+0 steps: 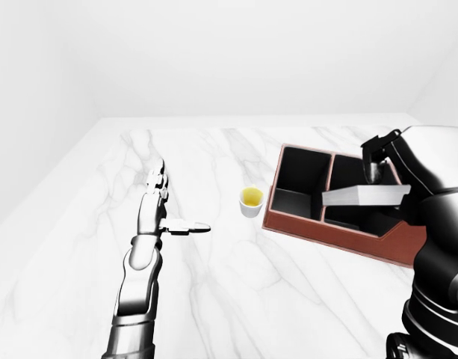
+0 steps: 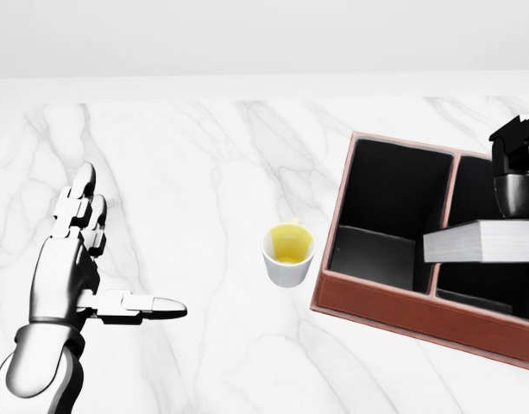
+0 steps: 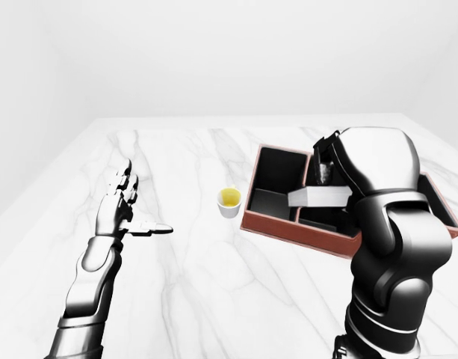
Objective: Pick up the book and place it in the caddy.
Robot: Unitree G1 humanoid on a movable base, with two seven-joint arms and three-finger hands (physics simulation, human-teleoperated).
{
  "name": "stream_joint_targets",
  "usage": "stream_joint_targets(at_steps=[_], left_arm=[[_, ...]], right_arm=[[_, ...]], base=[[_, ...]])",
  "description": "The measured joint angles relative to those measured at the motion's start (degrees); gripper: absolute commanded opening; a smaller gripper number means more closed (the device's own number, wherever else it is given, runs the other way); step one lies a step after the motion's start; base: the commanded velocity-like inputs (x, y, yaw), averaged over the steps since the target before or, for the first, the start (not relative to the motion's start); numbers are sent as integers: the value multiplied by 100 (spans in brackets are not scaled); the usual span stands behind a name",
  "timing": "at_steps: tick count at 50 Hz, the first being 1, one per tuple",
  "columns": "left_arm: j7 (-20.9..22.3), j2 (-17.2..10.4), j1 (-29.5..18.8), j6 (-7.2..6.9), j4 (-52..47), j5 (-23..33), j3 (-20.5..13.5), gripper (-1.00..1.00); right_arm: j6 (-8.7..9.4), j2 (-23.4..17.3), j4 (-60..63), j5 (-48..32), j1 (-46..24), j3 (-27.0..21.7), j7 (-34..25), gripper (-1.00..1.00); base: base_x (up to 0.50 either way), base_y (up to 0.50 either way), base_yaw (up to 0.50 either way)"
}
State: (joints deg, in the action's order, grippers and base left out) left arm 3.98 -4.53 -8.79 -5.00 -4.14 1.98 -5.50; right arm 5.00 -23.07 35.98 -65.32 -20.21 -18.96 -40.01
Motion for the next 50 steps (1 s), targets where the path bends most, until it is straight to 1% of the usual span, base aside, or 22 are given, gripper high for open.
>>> stream_joint_targets(at_steps=[20, 30, 50], left_arm=[[-5, 9, -8, 0, 1, 26, 21, 100], [-5, 10, -6, 0, 14, 34, 24, 100], [-42, 5, -83, 0, 274, 52, 34, 100]], right_arm=[[0, -255, -544, 341, 239, -297, 0, -100], [0, -369, -831, 433, 269, -368, 0, -100], [0, -501, -1471, 363, 79, -231, 24, -100]], base=[[0, 0, 0], [0, 0, 0], [0, 0, 0]])
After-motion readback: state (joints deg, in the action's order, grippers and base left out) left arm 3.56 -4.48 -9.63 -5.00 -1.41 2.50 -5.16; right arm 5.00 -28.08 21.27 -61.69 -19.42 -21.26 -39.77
